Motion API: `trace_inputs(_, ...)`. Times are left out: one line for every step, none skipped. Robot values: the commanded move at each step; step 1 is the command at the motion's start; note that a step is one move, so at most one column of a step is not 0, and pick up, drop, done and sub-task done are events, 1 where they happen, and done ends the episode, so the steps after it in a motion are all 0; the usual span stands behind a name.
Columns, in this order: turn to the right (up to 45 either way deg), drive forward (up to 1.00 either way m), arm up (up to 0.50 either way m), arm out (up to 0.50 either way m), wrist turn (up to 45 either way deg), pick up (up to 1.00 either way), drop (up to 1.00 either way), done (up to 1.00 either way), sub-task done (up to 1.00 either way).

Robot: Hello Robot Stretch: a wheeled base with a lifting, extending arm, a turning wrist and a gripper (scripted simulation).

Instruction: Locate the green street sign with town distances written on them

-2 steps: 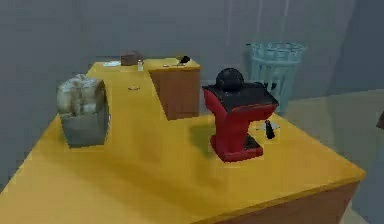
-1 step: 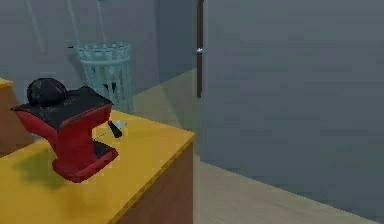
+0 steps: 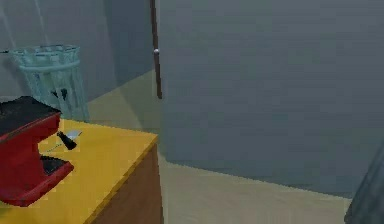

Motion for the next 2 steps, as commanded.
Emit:
trace_inputs(0.0, 0.60, 0.00, 0.00, 0.0, 0.00, 0.00, 0.00, 0.00)
trace_inputs(-6.0, 0.00, 0.00, 0.00, 0.0, 0.00, 0.00, 0.00, 0.00)
